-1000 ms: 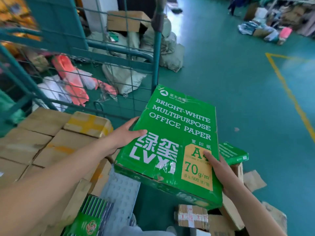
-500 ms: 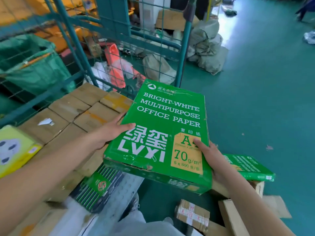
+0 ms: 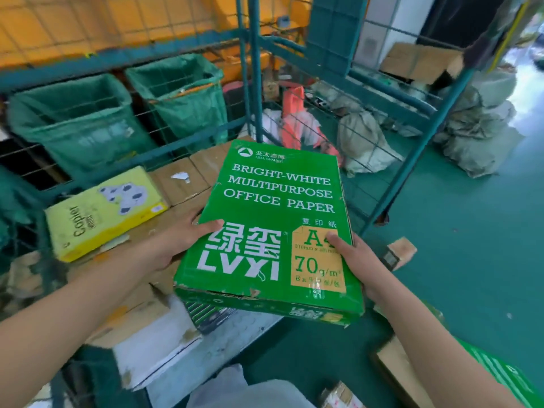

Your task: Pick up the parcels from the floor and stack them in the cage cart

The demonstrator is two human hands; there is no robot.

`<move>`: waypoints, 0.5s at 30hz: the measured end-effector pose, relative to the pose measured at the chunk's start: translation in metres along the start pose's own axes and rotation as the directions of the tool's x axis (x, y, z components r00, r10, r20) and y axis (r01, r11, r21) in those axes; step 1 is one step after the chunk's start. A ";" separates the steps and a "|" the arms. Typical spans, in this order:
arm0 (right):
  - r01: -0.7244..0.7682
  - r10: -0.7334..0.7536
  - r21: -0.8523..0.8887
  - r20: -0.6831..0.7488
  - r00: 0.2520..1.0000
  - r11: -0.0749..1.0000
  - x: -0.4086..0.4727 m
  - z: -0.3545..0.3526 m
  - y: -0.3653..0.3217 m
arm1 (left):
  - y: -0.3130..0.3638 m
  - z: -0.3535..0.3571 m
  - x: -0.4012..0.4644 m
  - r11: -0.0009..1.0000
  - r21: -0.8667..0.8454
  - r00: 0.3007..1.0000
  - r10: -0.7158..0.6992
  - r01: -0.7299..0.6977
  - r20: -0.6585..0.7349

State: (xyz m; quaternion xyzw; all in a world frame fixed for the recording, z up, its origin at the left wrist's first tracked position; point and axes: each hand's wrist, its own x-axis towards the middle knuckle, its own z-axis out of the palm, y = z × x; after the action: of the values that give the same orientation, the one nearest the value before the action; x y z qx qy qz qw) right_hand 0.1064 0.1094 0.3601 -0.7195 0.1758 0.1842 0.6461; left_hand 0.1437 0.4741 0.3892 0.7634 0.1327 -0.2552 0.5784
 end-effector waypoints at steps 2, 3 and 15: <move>0.015 -0.013 -0.044 0.037 0.999 0.999 0.017 0.022 -0.014 | -0.005 -0.023 -0.005 0.999 -0.038 0.998 -0.021 0.019 -0.065; 0.028 -0.025 -0.058 0.062 0.998 0.998 0.023 0.032 -0.021 | -0.006 -0.033 -0.006 0.999 -0.040 0.995 -0.035 0.032 -0.095; -0.065 0.117 -0.183 0.290 0.950 0.981 0.125 0.165 -0.118 | -0.037 -0.199 0.026 0.951 -0.267 0.977 -0.185 0.153 -0.102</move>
State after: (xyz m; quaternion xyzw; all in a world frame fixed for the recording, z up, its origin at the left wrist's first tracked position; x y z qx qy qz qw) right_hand 0.2669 0.2837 0.3841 -0.7272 0.0924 0.3352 0.5919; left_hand 0.1944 0.6722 0.3851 0.6820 0.2660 -0.2356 0.6392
